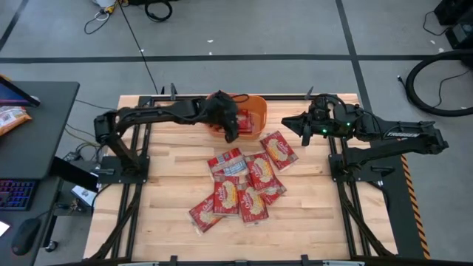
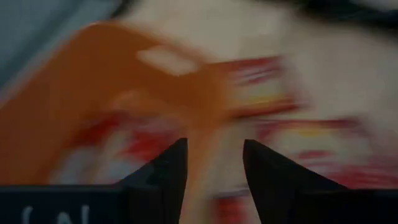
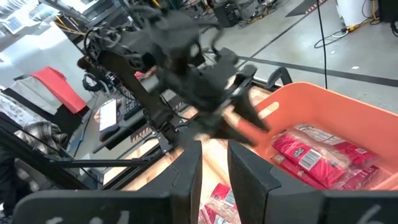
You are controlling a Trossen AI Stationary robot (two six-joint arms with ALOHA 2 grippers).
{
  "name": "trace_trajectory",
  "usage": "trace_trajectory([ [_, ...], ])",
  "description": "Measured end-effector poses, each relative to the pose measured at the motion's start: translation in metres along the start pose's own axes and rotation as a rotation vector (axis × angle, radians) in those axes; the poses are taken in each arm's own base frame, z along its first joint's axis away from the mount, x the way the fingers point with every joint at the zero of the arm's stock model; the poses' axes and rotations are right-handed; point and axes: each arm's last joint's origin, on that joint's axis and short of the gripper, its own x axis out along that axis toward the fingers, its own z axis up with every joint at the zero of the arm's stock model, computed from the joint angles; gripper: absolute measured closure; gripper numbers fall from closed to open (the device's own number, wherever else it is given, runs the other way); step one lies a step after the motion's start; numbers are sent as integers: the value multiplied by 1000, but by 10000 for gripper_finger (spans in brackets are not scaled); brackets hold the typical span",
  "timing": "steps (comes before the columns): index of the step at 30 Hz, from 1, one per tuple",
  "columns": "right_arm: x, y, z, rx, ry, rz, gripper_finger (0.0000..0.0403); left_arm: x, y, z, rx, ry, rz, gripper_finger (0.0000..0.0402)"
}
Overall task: Sort popcorn bags into baskets
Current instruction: Put the popcorn bag into the orange bin
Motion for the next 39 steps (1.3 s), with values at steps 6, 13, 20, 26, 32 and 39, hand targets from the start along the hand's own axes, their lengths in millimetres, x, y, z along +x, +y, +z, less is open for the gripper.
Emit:
trace_trajectory([
  [6,0,1,-1,-10,12,9,321,-15,-41,-2,-94,77,-433,250],
  [13,1,-1,-5,-42,52,-2,321,-23,-105,-31,-95,302,-507,250],
  [20,6,-3,-11,-59,119,-17,321,-39,-164,-58,-157,434,-483,251],
  [26,17,-2,-18,-22,179,2,321,-55,-204,-77,-148,429,-421,251],
  [32,32,-2,-22,12,176,-32,321,-69,-228,-95,-166,441,-366,251],
  [39,60,-1,-32,130,185,-30,321,-86,-250,-116,-169,445,-294,251],
])
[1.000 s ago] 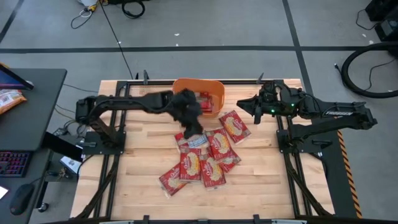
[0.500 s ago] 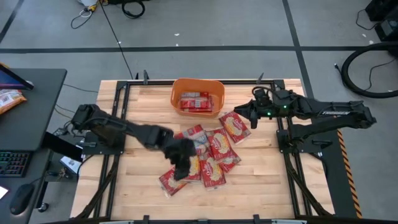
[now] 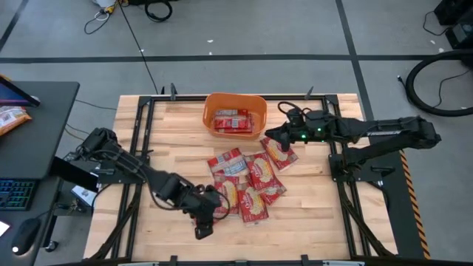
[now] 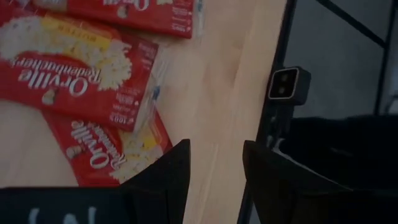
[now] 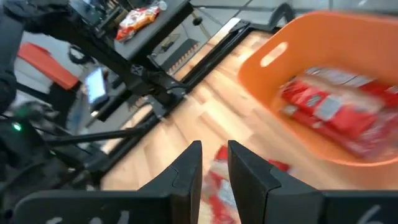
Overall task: Sort popcorn bags into baskets
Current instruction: Put the popcorn bag into the orange bin
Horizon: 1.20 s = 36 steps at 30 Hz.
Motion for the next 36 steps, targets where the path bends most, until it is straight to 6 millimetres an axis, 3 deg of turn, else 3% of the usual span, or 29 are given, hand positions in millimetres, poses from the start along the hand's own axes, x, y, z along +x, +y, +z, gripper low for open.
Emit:
trace_trajectory([
  [7,19,20,-14,80,31,118,321,-1,-11,-18,-15,-46,63,251],
  [12,14,41,-21,49,98,139,321,-1,-9,-22,-99,-35,91,251],
  [18,7,51,-23,-7,80,150,321,2,-7,-18,-255,-124,144,251],
  [22,5,55,-29,-40,131,195,321,16,-1,-14,-308,-188,218,251],
  [28,1,63,-37,-156,162,250,321,45,10,-8,-391,-102,249,251],
  [36,-1,55,-49,-283,327,242,321,56,15,8,-600,-167,188,251],
])
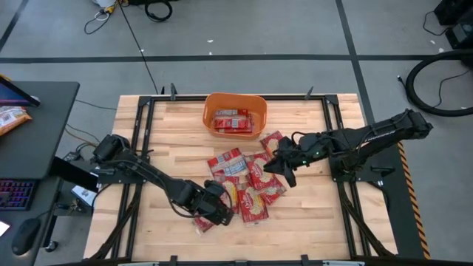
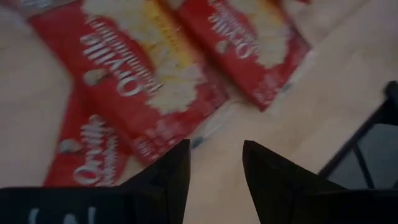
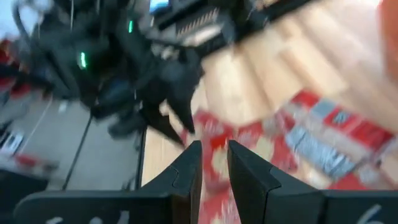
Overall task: Sort popcorn bags into baskets
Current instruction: Put the popcorn bag into the orange bin
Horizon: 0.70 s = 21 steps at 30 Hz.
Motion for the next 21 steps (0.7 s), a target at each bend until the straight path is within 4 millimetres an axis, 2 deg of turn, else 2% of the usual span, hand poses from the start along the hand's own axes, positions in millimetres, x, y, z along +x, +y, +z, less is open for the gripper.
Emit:
trace_trajectory([
  [4,-1,-4,-14,-65,138,-52,321,1,-4,4,25,-25,-40,251],
  [8,-3,-8,-25,-87,203,-171,321,2,-2,8,55,-32,-23,251],
  [11,-5,-8,-30,-105,238,-192,321,5,1,10,110,-18,-11,251],
  [16,-6,-7,-37,-110,287,-210,321,23,31,9,122,89,74,259],
  [21,-6,-7,-37,-107,277,-221,321,27,51,6,90,116,21,278],
])
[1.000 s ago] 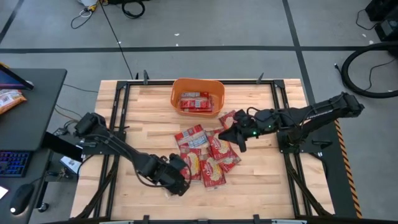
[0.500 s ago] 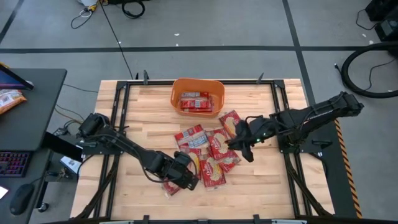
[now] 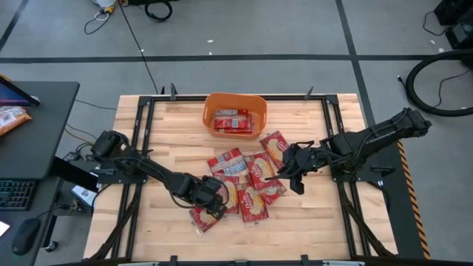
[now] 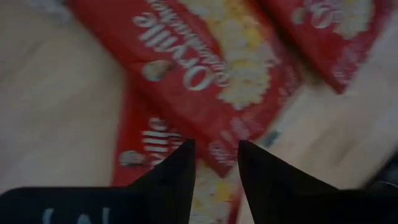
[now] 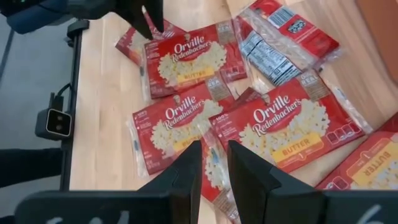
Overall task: Sort popcorn bags into baskets
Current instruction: Put the popcorn bag into the orange bin
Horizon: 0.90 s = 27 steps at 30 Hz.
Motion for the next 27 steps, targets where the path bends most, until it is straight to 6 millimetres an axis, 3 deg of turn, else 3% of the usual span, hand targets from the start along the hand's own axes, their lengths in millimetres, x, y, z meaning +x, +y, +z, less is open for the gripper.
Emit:
trace_trajectory([
  [6,2,1,1,10,-7,3,321,-6,30,-4,-126,-94,-90,294],
  [12,4,3,5,25,-42,21,321,-2,54,-10,-394,-156,-113,291],
  [18,12,6,8,25,-64,34,321,9,53,-5,-487,-245,-213,244],
  [27,24,11,10,16,-69,55,321,19,60,7,-518,-249,-169,171],
])
